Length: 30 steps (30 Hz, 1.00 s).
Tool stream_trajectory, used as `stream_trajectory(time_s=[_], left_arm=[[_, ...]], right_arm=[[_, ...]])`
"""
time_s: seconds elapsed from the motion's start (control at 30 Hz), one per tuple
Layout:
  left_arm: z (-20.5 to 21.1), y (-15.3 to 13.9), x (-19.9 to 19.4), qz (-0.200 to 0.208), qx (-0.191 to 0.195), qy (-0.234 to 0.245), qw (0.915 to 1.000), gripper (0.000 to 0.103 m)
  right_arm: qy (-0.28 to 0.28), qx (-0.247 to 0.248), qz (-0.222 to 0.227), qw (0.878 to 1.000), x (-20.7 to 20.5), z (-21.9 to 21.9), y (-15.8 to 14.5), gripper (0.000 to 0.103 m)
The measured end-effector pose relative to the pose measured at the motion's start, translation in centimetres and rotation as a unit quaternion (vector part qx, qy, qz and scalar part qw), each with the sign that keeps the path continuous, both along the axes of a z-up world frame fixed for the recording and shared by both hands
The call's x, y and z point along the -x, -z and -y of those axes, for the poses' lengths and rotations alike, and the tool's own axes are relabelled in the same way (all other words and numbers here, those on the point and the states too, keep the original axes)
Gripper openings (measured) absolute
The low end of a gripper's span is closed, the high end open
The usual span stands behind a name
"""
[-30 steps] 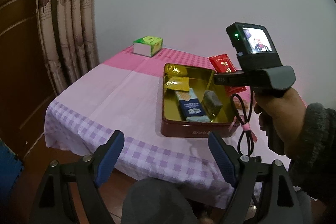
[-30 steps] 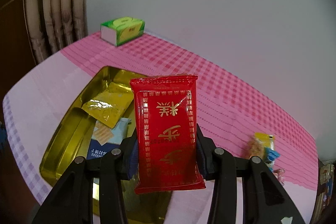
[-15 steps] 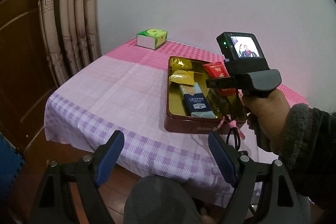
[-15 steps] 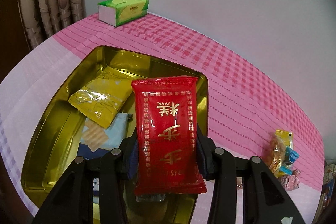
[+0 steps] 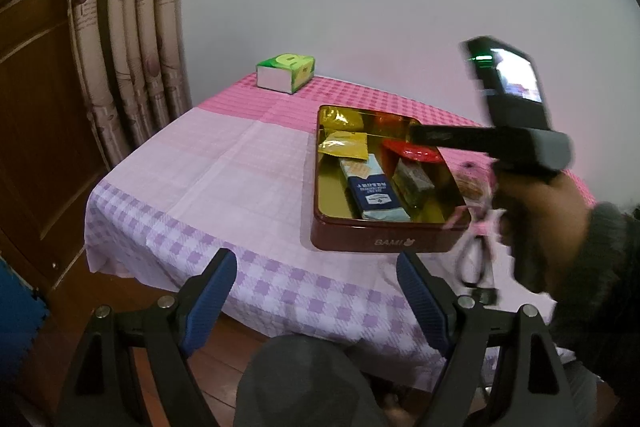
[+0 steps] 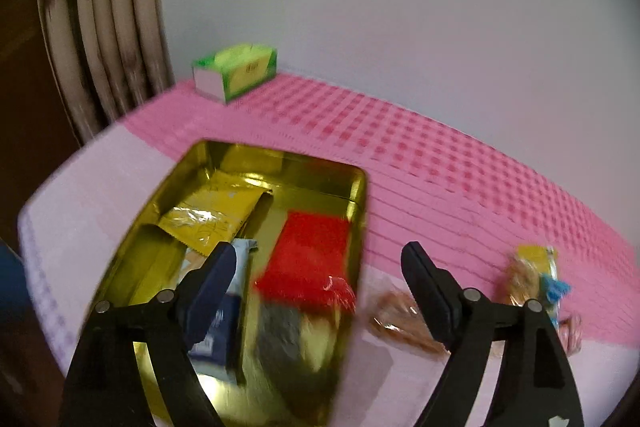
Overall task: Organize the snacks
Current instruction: 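Lower the red packet into the tin and open the right tool, then reach the left tool to the pink-patterned candy and grasp it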
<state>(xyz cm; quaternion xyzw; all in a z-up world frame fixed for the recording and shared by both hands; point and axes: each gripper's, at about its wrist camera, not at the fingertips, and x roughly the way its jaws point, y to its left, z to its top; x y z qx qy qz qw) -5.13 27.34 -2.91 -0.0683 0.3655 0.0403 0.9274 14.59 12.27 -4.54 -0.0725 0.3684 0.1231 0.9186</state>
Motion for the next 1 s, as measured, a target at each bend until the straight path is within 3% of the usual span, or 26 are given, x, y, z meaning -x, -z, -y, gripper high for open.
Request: stream_trajectory(time_s=[0.13, 0.3, 0.43, 0.57, 0.63, 0.73, 0.9, 1.0], left_arm=[[1.2, -0.1, 0.2, 0.005, -0.005, 0.025, 0.9997, 0.084], [4.6, 0.4, 0.2, 0.01, -0.017, 0.088, 0.9959, 0.084], [9.5, 1.5, -0.9, -0.003, -0.03, 0.165, 0.9858, 0.084], [16.2, 1.8, -4.8, -0.013, -0.027, 0.233, 0.972, 0.084], [19.2, 1.6, -7.6, -0.017, -0.013, 0.244, 0.9694, 0.084], [23.2, 1.4, -12.4, -0.023, 0.0, 0.242, 0.9699, 0.084], [28.2, 2.5, -18.6, -0.03, -0.018, 0.227, 0.9733, 0.084], [31.2, 3.9, -20.3, -0.043, -0.022, 0.249, 0.9673, 0.084]], right_arm=[[0.03, -0.027, 0.011, 0.999, 4.1, 7.2, -0.5, 0.083], [0.109, -0.042, -0.013, 0.993, 10.4, 18.6, 1.7, 0.088], [0.218, -0.078, -0.052, 0.971, 16.3, 27.9, 5.0, 0.089], [0.292, -0.131, -0.066, 0.945, 18.5, 33.9, 6.2, 0.089], [0.303, -0.17, -0.054, 0.936, 18.2, 35.2, 4.9, 0.089], [0.275, -0.172, -0.014, 0.946, 18.1, 34.9, 2.0, 0.091], [0.236, -0.164, 0.012, 0.958, 18.2, 33.8, -0.8, 0.093], [0.23, -0.161, 0.016, 0.96, 18.4, 33.6, -1.7, 0.093]])
